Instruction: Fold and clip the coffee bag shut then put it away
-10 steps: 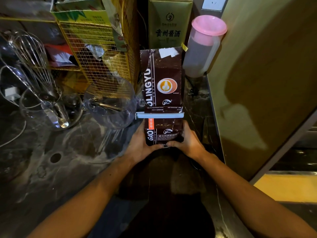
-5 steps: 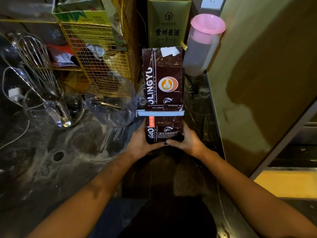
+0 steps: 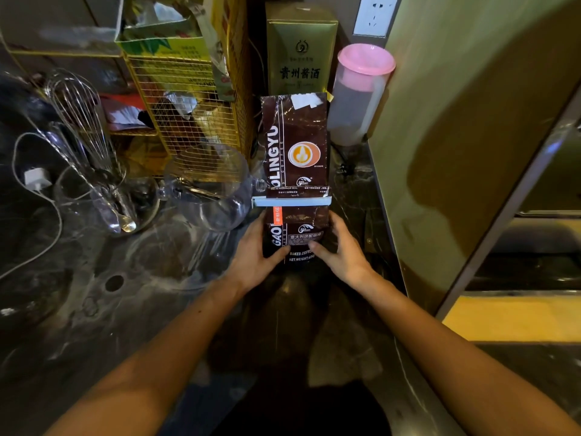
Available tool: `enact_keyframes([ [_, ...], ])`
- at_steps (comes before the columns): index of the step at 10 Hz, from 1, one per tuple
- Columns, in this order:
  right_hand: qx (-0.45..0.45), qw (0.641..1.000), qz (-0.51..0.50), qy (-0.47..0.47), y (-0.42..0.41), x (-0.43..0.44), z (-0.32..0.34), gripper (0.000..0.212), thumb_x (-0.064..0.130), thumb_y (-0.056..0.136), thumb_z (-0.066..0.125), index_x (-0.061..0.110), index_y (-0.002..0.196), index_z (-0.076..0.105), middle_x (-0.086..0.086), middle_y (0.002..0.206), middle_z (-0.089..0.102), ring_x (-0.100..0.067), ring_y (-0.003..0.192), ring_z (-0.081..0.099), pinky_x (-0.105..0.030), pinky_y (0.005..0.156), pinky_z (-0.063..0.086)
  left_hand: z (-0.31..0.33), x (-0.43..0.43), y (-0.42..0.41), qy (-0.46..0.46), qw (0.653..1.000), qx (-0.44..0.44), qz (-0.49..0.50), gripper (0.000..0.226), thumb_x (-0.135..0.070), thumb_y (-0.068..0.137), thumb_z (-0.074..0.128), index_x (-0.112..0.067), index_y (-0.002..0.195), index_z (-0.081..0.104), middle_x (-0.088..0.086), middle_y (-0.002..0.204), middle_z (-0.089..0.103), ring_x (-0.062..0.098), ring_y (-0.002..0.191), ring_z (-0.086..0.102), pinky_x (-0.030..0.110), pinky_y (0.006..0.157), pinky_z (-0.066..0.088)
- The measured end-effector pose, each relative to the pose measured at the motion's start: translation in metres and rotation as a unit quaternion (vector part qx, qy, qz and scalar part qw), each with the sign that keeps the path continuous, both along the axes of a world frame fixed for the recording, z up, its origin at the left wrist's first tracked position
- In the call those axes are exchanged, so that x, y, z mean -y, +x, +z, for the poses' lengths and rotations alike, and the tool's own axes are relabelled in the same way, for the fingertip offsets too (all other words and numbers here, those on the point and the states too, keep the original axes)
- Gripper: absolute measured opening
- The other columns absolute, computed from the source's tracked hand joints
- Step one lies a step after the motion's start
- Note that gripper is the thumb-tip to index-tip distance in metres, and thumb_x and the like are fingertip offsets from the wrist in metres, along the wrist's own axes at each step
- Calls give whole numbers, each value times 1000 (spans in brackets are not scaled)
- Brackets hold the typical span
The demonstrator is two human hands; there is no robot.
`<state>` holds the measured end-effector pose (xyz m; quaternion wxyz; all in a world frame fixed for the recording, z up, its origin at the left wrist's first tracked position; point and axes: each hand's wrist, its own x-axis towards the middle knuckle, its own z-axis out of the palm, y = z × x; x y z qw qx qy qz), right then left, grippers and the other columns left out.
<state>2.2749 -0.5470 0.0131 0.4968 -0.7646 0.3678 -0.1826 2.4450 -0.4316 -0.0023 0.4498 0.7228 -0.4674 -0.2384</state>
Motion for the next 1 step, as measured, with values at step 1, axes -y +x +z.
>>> enact_keyframes([
  [1, 3, 1000, -15, -5, -4, -7, 1, 78, 32, 88, 70, 22, 150, 25, -1, 151, 43, -13, 140, 37, -34, 116, 31, -3, -6, 1, -13, 1000, 11, -2, 83, -40, 80, 70, -20, 148, 28, 2, 148, 46, 15, 137, 42, 45, 114, 36],
])
